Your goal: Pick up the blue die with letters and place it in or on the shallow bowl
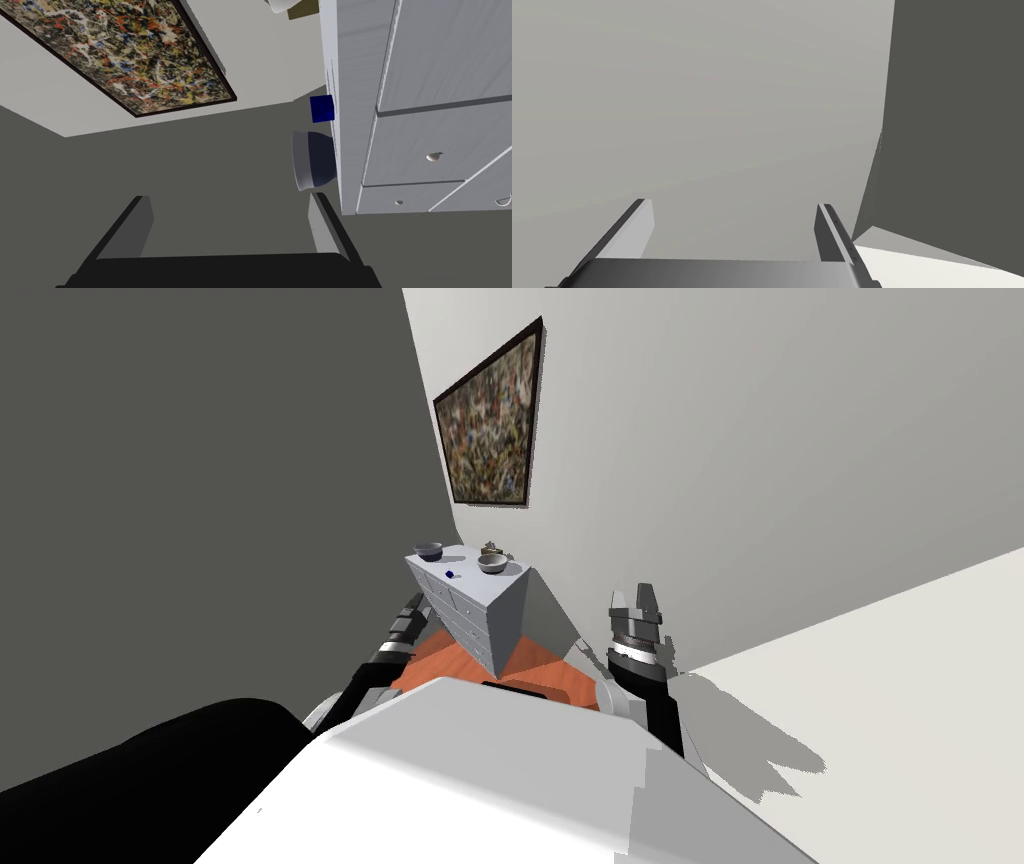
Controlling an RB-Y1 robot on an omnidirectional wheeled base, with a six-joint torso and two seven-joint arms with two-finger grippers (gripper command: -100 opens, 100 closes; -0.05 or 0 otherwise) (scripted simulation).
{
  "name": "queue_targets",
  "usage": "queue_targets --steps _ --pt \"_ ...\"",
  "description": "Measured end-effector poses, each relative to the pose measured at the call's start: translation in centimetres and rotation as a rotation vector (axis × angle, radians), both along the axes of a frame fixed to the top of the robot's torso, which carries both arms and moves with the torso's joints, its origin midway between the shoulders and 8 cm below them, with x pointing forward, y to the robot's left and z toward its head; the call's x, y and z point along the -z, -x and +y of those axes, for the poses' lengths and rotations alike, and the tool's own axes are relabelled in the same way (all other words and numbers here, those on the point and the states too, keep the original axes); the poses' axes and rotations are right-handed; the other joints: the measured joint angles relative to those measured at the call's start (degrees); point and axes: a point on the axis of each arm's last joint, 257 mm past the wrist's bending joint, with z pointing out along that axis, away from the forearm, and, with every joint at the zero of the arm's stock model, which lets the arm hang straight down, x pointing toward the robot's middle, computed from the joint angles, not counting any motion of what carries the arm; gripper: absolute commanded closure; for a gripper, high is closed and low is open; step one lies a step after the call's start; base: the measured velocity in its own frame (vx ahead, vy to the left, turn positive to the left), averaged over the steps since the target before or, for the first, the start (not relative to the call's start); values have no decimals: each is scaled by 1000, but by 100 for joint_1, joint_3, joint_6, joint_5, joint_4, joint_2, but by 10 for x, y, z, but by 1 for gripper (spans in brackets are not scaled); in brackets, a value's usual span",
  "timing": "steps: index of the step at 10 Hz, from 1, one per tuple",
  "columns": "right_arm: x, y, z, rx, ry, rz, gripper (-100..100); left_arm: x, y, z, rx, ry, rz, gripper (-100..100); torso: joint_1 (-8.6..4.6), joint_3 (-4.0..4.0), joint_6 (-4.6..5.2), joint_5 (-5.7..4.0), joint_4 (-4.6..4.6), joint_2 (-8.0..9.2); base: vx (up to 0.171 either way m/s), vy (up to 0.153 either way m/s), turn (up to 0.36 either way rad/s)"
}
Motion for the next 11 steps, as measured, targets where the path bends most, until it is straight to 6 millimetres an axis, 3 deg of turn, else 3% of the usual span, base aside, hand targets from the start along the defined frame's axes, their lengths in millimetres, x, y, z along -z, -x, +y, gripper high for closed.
queue_targets --steps 2,5,8,11 --pt "0 0 0 0 0 0 0 18 6 18 -35 10 70 -100 16 -2 1 4 -1 -3 25 -141 -50" --pt "0 0 0 0 0 0 0 49 34 56 -111 25 212 -100 10 0 0 2 0 0 13 -116 -23" --pt "0 0 0 0 0 0 0 67 51 85 -166 33 311 -100 23 -3 0 4 -1 -5 26 -100 -55" --pt "0 0 0 0 0 0 0 82 83 120 -232 32 426 -100 23 -8 2 4 -3 -14 47 -86 -49"
